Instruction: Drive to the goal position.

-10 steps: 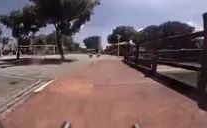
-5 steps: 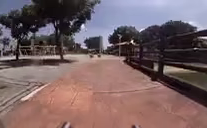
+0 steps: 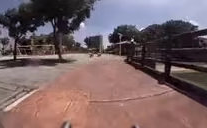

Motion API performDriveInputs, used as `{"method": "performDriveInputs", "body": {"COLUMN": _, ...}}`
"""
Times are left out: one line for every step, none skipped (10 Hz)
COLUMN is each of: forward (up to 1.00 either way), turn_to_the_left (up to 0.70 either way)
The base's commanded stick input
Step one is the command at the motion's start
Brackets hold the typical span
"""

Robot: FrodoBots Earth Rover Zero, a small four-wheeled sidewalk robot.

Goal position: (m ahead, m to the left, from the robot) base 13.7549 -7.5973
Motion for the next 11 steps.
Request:
{"method": "performDriveInputs", "body": {"forward": 0.7, "turn_to_the_left": 0.0}}
{"method": "performDriveInputs", "body": {"forward": 0.7, "turn_to_the_left": 0.0}}
{"method": "performDriveInputs", "body": {"forward": 0.7, "turn_to_the_left": 0.0}}
{"method": "performDriveInputs", "body": {"forward": 0.7, "turn_to_the_left": 0.0}}
{"method": "performDriveInputs", "body": {"forward": 0.7, "turn_to_the_left": 0.0}}
{"method": "performDriveInputs", "body": {"forward": 0.7, "turn_to_the_left": 0.0}}
{"method": "performDriveInputs", "body": {"forward": 0.7, "turn_to_the_left": 0.0}}
{"method": "performDriveInputs", "body": {"forward": 0.7, "turn_to_the_left": 0.0}}
{"method": "performDriveInputs", "body": {"forward": 0.7, "turn_to_the_left": 0.0}}
{"method": "performDriveInputs", "body": {"forward": 0.7, "turn_to_the_left": 0.0}}
{"method": "performDriveInputs", "body": {"forward": 0.7, "turn_to_the_left": 0.0}}
